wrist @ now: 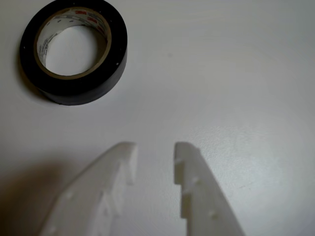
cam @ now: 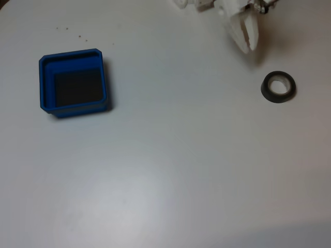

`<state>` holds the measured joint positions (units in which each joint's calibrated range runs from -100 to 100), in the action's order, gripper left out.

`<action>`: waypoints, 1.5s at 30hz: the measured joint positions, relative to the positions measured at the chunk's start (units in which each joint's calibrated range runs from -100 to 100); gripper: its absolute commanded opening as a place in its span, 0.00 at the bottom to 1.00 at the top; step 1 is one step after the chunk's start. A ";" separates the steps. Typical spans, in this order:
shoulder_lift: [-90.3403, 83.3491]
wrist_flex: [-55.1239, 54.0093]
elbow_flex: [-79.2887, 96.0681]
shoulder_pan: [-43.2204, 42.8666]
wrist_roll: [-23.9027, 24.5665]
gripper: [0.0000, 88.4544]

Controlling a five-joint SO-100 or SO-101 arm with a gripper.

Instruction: Pick the black tape roll and drop it in the blue box

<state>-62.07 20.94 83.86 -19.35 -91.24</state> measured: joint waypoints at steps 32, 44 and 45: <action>58.09 32.84 -59.19 -9.01 13.61 0.01; 60.97 32.84 -66.28 -8.61 21.37 0.03; 61.98 32.84 -67.17 -8.61 21.37 0.03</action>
<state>-0.08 53.78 16.68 -27.96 -69.87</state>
